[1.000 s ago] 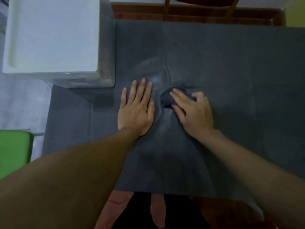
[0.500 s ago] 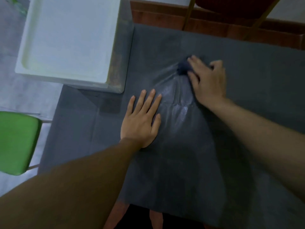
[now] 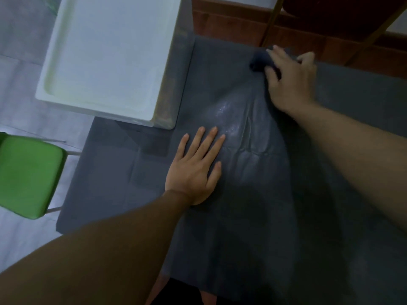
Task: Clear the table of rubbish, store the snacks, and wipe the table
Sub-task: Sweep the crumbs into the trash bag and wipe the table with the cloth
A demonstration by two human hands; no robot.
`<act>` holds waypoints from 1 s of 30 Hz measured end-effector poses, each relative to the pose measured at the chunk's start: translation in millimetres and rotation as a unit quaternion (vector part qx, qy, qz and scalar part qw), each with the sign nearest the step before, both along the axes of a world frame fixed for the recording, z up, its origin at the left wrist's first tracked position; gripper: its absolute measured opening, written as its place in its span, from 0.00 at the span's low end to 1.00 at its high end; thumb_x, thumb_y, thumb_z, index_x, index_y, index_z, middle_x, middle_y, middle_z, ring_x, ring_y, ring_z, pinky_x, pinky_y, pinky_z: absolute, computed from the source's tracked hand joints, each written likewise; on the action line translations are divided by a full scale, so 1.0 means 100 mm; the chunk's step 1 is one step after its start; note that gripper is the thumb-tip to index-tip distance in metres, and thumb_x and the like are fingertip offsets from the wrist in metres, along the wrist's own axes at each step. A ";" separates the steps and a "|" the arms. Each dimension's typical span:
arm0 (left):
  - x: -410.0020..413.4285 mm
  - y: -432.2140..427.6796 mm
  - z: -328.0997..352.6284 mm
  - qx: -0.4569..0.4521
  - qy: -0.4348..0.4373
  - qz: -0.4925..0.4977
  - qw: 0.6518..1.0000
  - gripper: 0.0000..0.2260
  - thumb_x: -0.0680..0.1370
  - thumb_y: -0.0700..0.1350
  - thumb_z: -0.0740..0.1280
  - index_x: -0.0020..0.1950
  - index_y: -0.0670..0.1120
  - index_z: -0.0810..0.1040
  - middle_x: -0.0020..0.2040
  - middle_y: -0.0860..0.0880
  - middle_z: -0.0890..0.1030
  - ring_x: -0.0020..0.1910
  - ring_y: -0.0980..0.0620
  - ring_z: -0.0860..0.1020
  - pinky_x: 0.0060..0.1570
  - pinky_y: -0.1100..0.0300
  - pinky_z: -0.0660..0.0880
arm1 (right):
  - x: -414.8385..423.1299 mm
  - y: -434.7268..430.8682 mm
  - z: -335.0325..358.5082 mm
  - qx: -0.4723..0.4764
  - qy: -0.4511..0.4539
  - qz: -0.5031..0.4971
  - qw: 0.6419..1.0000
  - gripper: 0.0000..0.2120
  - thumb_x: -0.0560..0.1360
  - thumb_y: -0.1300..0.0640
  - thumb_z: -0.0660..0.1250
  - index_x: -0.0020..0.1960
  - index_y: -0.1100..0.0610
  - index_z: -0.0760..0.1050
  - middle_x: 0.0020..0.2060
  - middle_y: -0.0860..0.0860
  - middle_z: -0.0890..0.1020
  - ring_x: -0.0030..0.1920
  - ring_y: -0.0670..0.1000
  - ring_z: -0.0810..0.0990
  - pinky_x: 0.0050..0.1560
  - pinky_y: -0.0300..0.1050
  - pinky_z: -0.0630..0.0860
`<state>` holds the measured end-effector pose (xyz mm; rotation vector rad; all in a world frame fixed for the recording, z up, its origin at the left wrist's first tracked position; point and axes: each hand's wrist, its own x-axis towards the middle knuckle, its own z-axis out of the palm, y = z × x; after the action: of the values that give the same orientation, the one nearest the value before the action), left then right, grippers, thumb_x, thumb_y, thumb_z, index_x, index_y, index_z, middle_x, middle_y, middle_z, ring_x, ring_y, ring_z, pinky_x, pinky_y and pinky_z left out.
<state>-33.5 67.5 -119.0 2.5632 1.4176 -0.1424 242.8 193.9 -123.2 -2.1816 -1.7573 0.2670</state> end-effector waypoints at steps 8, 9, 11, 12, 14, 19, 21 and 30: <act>0.01 0.01 0.00 -0.004 0.007 -0.001 1.000 0.27 0.83 0.55 0.50 0.82 0.52 0.48 0.82 0.52 0.47 0.80 0.51 0.42 0.78 0.44 0.45 | -0.19 -0.78 -0.03 0.036 -0.008 0.126 0.991 0.21 0.82 0.49 0.58 0.74 0.48 0.71 0.71 0.44 0.73 0.50 0.55 0.67 0.51 0.50 0.67; 0.01 0.01 0.00 -0.003 0.006 0.000 1.000 0.27 0.83 0.55 0.50 0.82 0.52 0.48 0.82 0.52 0.47 0.80 0.51 0.43 0.78 0.44 0.45 | -0.08 -0.76 -0.04 0.046 -0.018 0.137 0.989 0.21 0.82 0.49 0.59 0.73 0.49 0.71 0.71 0.45 0.74 0.49 0.56 0.68 0.50 0.50 0.67; 0.01 0.00 -0.01 0.003 0.003 0.001 1.000 0.27 0.83 0.55 0.51 0.81 0.52 0.49 0.82 0.52 0.48 0.80 0.51 0.43 0.78 0.44 0.46 | 0.10 -0.63 -0.05 0.051 -0.024 0.088 0.995 0.20 0.82 0.50 0.59 0.73 0.49 0.72 0.70 0.45 0.75 0.51 0.58 0.69 0.51 0.50 0.67; 0.00 0.00 -0.01 0.006 0.001 0.001 1.000 0.27 0.83 0.55 0.51 0.81 0.52 0.49 0.82 0.52 0.49 0.80 0.51 0.44 0.78 0.44 0.46 | 0.14 -0.57 -0.04 0.046 -0.021 0.047 0.998 0.21 0.81 0.50 0.59 0.74 0.48 0.71 0.69 0.45 0.76 0.52 0.59 0.70 0.52 0.49 0.66; 0.00 -0.01 -0.02 0.010 -0.004 0.002 1.000 0.27 0.83 0.55 0.51 0.81 0.52 0.49 0.82 0.52 0.49 0.80 0.51 0.44 0.78 0.44 0.46 | 0.05 -0.58 -0.02 0.045 -0.006 -0.023 0.999 0.21 0.81 0.50 0.60 0.74 0.48 0.71 0.67 0.47 0.77 0.54 0.60 0.71 0.52 0.48 0.66; 0.01 -0.02 -0.02 0.016 -0.007 0.000 1.000 0.27 0.83 0.55 0.50 0.81 0.52 0.49 0.82 0.52 0.49 0.80 0.51 0.44 0.78 0.45 0.46 | -0.39 -1.34 0.00 0.048 0.015 0.050 0.998 0.20 0.80 0.50 0.61 0.72 0.48 0.73 0.70 0.43 0.75 0.50 0.54 0.68 0.51 0.47 0.66; 0.01 -0.01 -0.02 0.020 -0.006 0.002 1.000 0.27 0.83 0.54 0.49 0.81 0.52 0.49 0.82 0.52 0.49 0.80 0.50 0.45 0.78 0.45 0.46 | -0.32 -1.58 -0.04 0.046 0.004 0.113 0.992 0.20 0.81 0.50 0.62 0.72 0.49 0.73 0.69 0.43 0.75 0.48 0.52 0.67 0.50 0.47 0.68; 0.04 -0.03 -0.06 0.038 -0.012 0.001 0.999 0.26 0.83 0.54 0.47 0.81 0.52 0.50 0.82 0.51 0.50 0.80 0.49 0.46 0.78 0.46 0.45 | -0.41 -1.91 -0.03 0.045 0.000 -0.045 0.998 0.21 0.81 0.48 0.60 0.73 0.46 0.71 0.70 0.40 0.74 0.50 0.55 0.69 0.51 0.50 0.69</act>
<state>-29.8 64.1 -124.7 2.6150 1.4444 -0.0586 201.8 3.1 -126.1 -2.1894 -1.6326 0.1611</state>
